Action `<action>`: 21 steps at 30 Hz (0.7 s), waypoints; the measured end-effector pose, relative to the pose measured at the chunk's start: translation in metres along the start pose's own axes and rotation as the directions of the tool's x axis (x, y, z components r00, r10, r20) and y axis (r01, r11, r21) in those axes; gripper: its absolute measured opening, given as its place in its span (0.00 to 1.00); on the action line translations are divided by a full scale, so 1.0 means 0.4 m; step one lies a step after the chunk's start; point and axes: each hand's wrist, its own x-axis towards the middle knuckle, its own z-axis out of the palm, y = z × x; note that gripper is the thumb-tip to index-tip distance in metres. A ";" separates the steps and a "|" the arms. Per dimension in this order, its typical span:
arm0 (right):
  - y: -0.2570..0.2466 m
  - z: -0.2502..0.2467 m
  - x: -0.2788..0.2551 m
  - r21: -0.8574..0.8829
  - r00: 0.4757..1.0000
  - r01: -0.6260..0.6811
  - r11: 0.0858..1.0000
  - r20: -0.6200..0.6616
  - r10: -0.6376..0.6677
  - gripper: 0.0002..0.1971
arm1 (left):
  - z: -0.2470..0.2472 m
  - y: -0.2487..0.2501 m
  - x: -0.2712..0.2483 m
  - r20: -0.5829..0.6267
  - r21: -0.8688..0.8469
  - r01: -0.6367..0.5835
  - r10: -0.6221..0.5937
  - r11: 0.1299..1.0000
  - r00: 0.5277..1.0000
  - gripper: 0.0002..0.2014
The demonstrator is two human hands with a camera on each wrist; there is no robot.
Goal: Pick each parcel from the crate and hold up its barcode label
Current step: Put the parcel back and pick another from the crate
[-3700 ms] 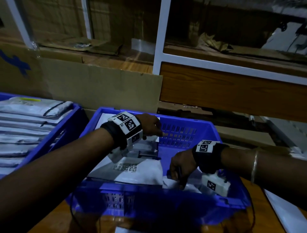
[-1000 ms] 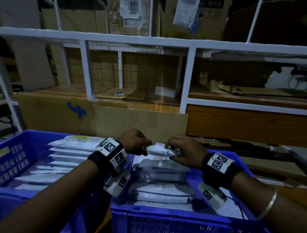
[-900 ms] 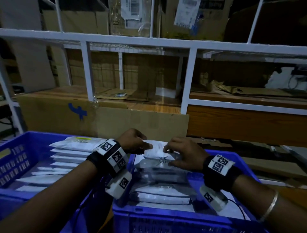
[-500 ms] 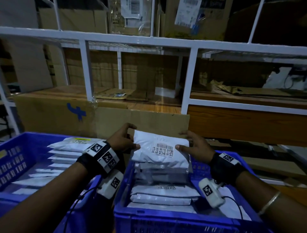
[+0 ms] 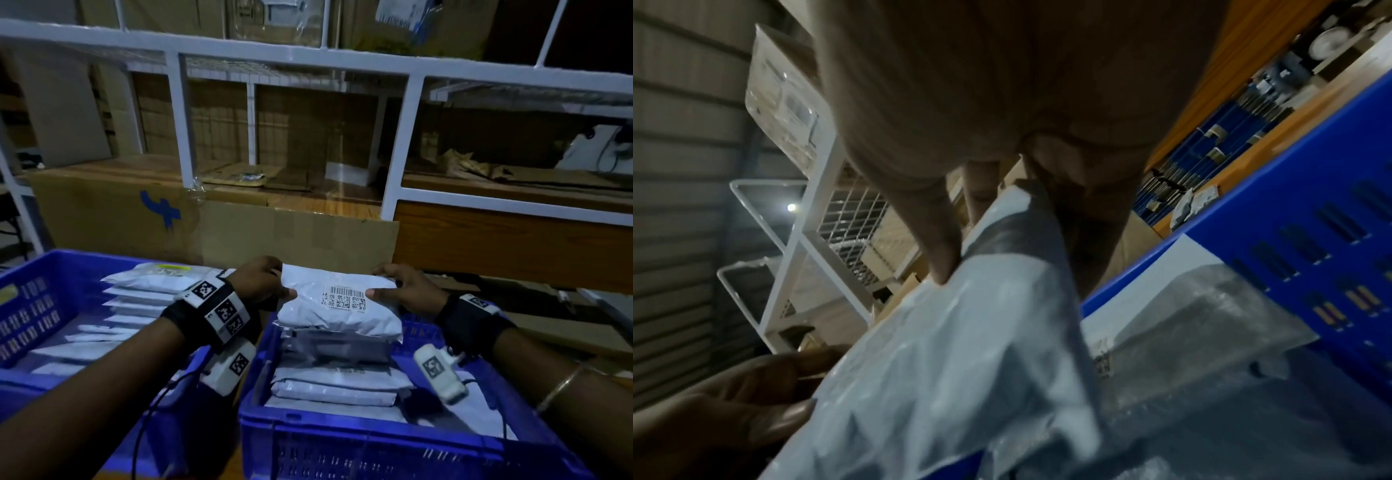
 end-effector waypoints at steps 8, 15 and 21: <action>0.108 0.006 0.018 -0.051 0.963 -0.199 0.979 0.173 0.205 0.26 | 0.009 -0.008 0.010 0.064 0.318 0.058 -0.082 0.946 0.995 0.22; 0.164 0.044 0.016 -0.189 0.927 -0.251 0.949 0.234 0.292 0.19 | 0.066 0.013 0.056 0.283 0.521 -0.010 -0.162 0.854 0.945 0.05; 0.189 0.035 0.012 -0.298 0.927 -0.199 0.934 0.253 0.278 0.14 | 0.154 0.033 0.082 0.355 0.693 -0.142 -0.163 0.707 0.921 0.10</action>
